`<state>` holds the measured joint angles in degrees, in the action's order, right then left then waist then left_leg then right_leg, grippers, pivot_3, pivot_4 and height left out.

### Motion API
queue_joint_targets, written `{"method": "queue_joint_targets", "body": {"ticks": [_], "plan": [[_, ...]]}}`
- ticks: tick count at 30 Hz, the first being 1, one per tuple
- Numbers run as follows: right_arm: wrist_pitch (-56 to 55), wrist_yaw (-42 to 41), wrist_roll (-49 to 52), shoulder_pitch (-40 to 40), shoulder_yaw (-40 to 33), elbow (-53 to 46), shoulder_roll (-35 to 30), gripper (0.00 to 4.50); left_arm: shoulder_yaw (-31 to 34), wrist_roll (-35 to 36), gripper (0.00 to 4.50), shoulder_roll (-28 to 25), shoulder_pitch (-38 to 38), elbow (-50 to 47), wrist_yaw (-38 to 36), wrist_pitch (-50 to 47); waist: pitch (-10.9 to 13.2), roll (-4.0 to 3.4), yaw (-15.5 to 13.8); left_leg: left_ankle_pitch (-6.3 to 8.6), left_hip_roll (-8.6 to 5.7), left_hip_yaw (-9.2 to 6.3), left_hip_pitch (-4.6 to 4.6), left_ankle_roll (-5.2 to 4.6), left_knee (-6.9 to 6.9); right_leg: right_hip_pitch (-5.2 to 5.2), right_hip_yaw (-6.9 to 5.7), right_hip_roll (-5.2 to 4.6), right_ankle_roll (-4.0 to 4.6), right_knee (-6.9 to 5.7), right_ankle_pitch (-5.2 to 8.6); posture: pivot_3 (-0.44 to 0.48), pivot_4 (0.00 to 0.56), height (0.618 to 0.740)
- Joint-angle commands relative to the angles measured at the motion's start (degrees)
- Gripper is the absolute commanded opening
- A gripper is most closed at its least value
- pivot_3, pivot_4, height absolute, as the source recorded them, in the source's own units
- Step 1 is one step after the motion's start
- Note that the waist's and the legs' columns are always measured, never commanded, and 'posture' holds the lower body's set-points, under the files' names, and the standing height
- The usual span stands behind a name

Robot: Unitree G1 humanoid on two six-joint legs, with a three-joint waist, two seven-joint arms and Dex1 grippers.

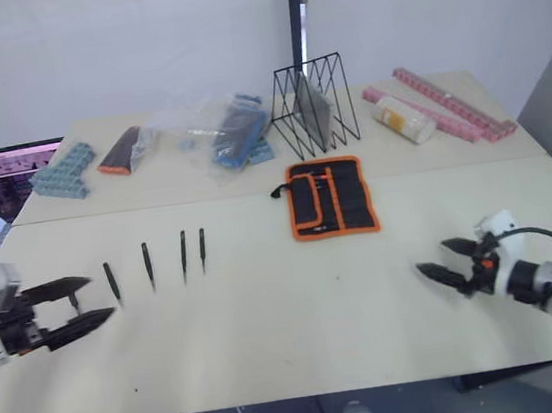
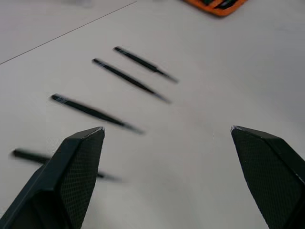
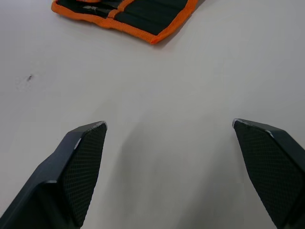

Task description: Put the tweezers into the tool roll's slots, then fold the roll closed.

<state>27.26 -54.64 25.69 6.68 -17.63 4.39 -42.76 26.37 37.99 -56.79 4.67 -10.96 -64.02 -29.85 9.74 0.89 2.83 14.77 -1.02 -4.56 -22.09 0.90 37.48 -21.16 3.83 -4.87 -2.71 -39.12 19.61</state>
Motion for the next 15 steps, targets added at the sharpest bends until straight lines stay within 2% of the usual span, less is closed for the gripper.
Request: {"method": "queue_joint_targets", "body": {"ticks": [1, 5, 10, 15], "plan": [[7.6, 10.0, 4.5, 1.1, 0.1, -14.3, 5.2, 4.49, -2.9, 3.6, 4.50, 0.6, -2.6, -9.3, 3.7, -4.9, 0.0, 0.00, -0.1, 0.00, 0.05, -0.02, 0.00, 0.00, 0.00, 0.00, 0.01, 0.07, 0.01, -0.01, -0.01, 0.000, 0.150, 0.739], [17.1, 21.3, 3.6, 7.2, 2.0, -17.9, 9.8, 4.49, -4.7, 5.3, 4.50, 1.1, -4.0, -13.4, 5.5, -8.2, 0.0, 0.00, 0.0, -0.05, 0.02, -0.01, 0.02, 0.08, 0.01, -0.03, 0.13, 0.12, 0.04, -0.04, -0.07, 0.000, 0.150, 0.739], [30.8, 30.1, 8.1, 23.0, 2.0, -9.1, 16.8, 4.49, -4.3, 7.5, 4.50, 3.2, -5.1, -17.3, 9.2, -10.2, 0.0, 0.03, -0.1, -0.16, 0.03, -0.02, -0.04, 0.18, 0.08, -0.13, 0.12, 0.19, 0.07, -0.04, -0.23, 0.000, 0.150, 0.739], [33.3, 35.4, 10.0, 31.5, -0.2, 0.0, 24.8, 4.49, -1.5, 9.6, 4.50, 5.0, -2.6, -20.6, 11.6, -11.1, 0.0, 0.03, -0.1, -0.16, 0.09, -0.04, -0.05, 0.18, 0.05, -0.21, 0.10, 0.41, 0.14, -0.02, -0.28, 0.000, 0.150, 0.739]]}}
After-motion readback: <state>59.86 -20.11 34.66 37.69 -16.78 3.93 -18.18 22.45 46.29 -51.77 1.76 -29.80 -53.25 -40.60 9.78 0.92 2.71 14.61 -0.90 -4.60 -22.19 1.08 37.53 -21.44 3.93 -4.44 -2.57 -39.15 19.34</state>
